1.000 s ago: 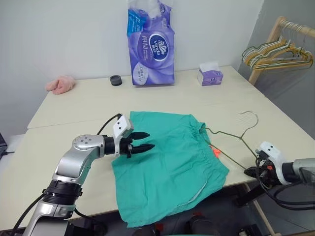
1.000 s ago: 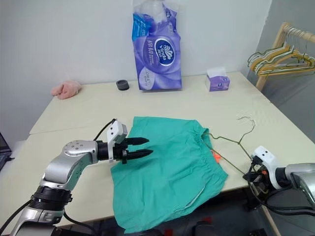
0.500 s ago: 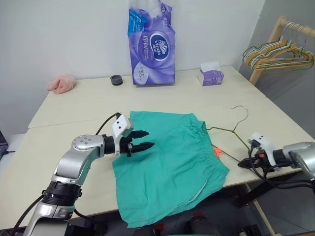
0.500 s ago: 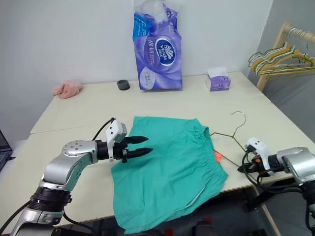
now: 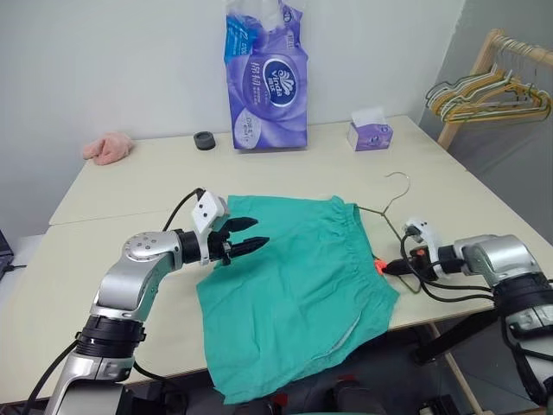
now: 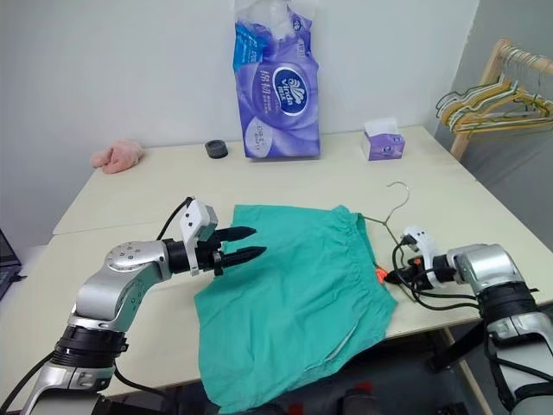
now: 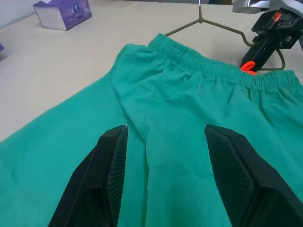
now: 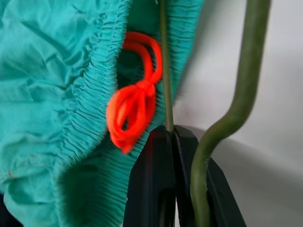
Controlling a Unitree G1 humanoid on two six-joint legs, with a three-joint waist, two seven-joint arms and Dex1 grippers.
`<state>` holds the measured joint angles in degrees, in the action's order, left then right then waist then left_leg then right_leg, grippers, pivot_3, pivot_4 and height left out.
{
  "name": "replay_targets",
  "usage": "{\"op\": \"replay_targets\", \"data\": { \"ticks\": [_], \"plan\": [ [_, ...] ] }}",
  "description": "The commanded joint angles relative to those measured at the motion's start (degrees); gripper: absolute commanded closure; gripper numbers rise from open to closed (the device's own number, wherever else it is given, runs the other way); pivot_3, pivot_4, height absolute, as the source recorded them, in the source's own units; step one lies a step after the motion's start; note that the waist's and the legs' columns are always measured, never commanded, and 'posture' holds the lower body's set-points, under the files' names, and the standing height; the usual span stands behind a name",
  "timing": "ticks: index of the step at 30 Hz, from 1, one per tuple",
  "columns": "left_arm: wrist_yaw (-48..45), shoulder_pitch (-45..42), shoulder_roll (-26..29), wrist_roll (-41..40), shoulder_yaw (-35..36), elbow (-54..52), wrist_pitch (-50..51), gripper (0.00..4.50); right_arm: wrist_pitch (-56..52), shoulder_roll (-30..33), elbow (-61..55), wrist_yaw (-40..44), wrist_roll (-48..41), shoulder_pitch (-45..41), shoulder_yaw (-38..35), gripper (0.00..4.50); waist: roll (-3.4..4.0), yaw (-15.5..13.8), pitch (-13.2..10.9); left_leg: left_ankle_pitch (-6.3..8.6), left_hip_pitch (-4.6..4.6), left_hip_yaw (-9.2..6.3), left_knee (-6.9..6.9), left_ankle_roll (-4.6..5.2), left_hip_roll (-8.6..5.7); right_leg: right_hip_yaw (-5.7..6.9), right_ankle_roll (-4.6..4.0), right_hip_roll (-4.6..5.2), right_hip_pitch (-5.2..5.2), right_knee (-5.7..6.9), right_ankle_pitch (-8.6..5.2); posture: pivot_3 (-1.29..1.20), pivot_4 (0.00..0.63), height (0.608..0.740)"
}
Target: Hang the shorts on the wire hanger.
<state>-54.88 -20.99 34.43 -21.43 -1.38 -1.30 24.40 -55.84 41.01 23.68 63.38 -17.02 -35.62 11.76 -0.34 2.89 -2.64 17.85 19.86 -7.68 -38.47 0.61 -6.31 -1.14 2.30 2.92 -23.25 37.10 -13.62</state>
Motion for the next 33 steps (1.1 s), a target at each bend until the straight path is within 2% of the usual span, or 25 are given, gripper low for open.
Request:
{"op": "replay_targets", "data": {
  "ticks": [1,3,5,10,14,16,20,26,33],
  "plan": [
    [2.5,-2.2,-1.0,-1.5,3.5,0.6,-0.1,1.79,-0.3,-0.5,-6.9,-1.5,-2.4,-2.6,-4.3,4.50,0.00,0.0,0.0,0.00,0.01,0.00,0.00,0.00,0.00,0.01,0.00,0.00,-0.01,0.00,0.00,-0.09,0.013,0.740],
    [3.5,-2.7,-1.5,-1.6,4.3,1.3,0.2,1.79,-0.9,-0.6,-9.2,-2.0,-3.0,-2.3,-5.0,4.50,0.00,0.0,0.0,0.00,0.02,-0.01,0.00,0.00,0.00,0.02,0.01,0.00,-0.03,0.02,0.00,-0.09,0.013,0.740],
    [5.6,-4.5,-2.5,-1.4,5.5,3.3,-0.8,1.42,-1.8,-1.4,-13.9,-3.5,-4.2,-1.6,-6.2,4.50,0.00,0.0,0.0,0.00,0.02,-0.04,0.00,0.00,0.00,0.04,0.01,0.00,-0.02,0.02,0.01,-0.10,0.016,0.740],
    [6.8,-11.0,-3.6,-4.8,9.8,6.5,-0.2,0.02,-1.8,-2.2,-26.6,-6.4,-4.7,2.1,-4.9,4.50,-0.02,0.0,0.0,0.00,0.05,-0.09,-0.01,-0.01,0.00,0.09,0.03,0.00,-0.03,0.02,0.02,-0.12,0.018,0.740],
    [2.4,-14.2,-1.1,-5.9,9.1,7.0,1.1,0.02,-2.5,-2.3,-30.5,-7.1,-5.3,3.3,-3.9,4.50,-0.02,0.3,0.0,0.00,0.07,-0.04,-0.08,-0.01,-0.02,0.04,0.05,0.00,-0.03,0.00,0.03,-0.12,0.018,0.740],
    [-6.0,-14.5,3.4,-5.1,5.5,5.6,0.1,0.02,-2.4,-2.1,-32.7,-6.7,-5.5,3.3,-2.7,4.50,-0.02,0.5,0.0,0.00,0.07,-0.03,-0.13,-0.01,-0.02,0.03,0.05,0.00,-0.03,0.01,0.03,-0.13,0.018,0.740],
    [-15.6,-17.4,8.8,-0.2,-0.2,8.4,-5.7,0.02,1.1,0.5,-37.5,-4.9,-4.0,4.1,1.4,4.50,0.00,0.9,0.0,0.00,0.08,-0.06,-0.12,-0.01,-0.01,0.06,0.05,-0.01,-0.05,0.02,0.03,-0.13,0.018,0.740],
    [-16.9,-22.7,6.9,4.5,-2.7,15.2,-13.7,0.02,5.1,3.3,-42.1,-3.6,-2.7,5.3,5.5,4.50,-0.01,0.4,0.0,0.01,0.09,-0.08,-0.20,0.00,-0.01,0.09,0.08,-0.01,-0.01,0.00,0.04,-0.13,0.018,0.740],
    [-23.8,-19.2,7.4,5.7,-6.8,13.2,-14.9,0.02,7.0,4.4,-44.2,-3.5,-2.1,5.7,6.6,4.50,-0.01,0.8,0.0,0.01,0.11,-0.05,-0.21,0.00,0.00,0.04,0.09,-0.01,-0.04,-0.02,0.04,-0.14,0.017,0.740]
  ]
}}
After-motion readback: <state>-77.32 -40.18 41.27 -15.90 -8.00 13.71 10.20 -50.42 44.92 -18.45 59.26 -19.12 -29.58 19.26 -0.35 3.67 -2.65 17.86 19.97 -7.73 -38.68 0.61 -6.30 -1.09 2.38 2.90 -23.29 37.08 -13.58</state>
